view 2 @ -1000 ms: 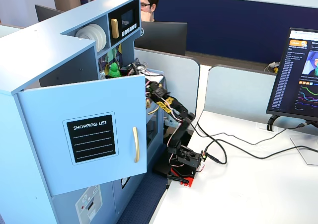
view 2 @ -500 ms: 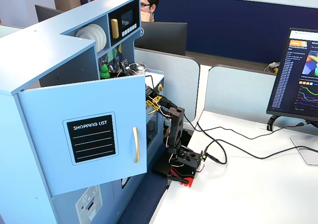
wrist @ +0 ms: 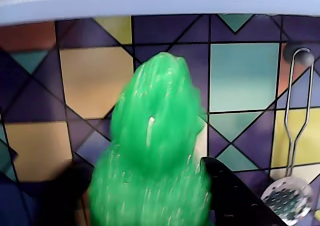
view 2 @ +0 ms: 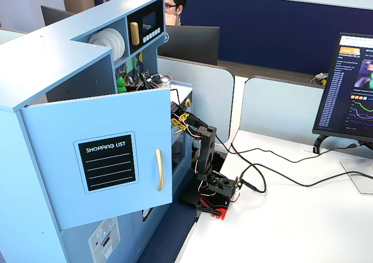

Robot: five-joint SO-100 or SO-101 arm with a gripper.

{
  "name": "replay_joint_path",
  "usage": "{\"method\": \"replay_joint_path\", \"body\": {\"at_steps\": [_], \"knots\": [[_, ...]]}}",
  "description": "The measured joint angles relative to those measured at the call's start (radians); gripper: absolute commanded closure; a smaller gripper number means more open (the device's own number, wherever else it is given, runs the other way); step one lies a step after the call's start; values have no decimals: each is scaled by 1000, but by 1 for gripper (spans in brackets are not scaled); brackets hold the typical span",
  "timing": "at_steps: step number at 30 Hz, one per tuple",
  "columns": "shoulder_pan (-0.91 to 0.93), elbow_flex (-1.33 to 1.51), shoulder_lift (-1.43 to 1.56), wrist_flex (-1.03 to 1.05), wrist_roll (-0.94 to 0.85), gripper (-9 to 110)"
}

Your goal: Pick up the green pineapple from the left cabinet and place it in the green recipient

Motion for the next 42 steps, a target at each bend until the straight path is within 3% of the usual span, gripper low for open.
{"method": "replay_joint_path", "body": {"at_steps": [13,22,32,42], "knots": [[11,86,91,28,64,53],[5,638,661,215,61,53],[5,1413,1170,222,49,58],[0,1779,1477,408,81,64]]}}
